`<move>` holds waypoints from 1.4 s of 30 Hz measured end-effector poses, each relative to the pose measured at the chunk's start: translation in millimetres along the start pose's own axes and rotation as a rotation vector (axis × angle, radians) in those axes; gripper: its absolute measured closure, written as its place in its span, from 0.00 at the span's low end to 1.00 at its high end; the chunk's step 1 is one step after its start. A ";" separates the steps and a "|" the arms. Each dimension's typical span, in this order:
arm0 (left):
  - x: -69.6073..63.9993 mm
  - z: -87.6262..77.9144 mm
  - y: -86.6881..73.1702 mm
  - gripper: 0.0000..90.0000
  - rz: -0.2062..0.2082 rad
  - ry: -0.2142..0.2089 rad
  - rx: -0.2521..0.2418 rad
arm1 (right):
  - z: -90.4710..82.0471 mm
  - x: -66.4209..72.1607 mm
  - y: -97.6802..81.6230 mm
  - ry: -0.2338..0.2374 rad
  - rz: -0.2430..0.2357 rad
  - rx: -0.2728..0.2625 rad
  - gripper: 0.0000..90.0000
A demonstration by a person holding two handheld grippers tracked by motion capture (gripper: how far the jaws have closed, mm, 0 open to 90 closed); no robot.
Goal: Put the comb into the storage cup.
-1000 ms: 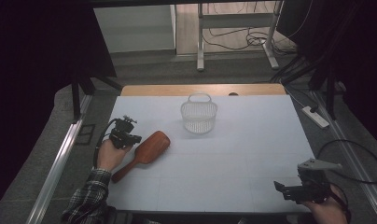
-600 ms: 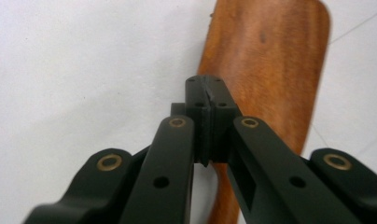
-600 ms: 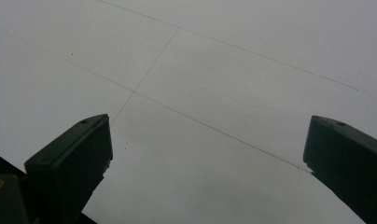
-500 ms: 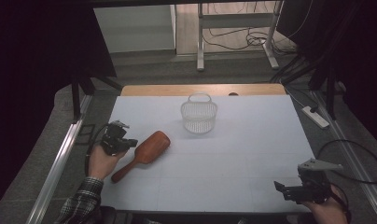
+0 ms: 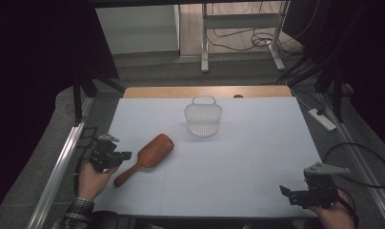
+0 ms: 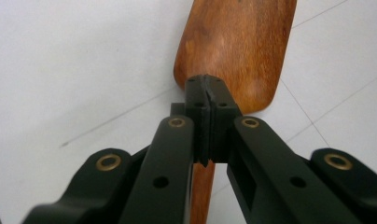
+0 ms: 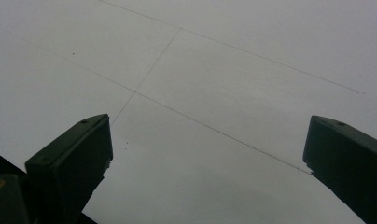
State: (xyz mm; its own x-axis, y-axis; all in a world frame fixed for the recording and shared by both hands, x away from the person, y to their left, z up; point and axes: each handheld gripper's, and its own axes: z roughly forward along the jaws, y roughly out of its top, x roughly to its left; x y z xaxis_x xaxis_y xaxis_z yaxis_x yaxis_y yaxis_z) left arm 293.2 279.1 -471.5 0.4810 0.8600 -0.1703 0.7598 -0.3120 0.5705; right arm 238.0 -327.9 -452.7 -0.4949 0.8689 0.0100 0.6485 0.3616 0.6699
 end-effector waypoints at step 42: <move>-13.8 16.6 -11.8 0.00 0.080 0.014 0.013 | 1.8 1.7 1.4 0.001 -0.022 0.007 0.01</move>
State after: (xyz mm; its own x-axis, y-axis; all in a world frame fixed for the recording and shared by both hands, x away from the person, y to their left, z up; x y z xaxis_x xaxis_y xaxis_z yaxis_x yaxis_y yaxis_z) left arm 284.9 264.2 -489.2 0.5347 0.8374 -0.1133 0.7247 -0.3854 0.5712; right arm 239.1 -325.3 -453.0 -0.5096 0.8604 -0.0037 0.6415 0.3829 0.6647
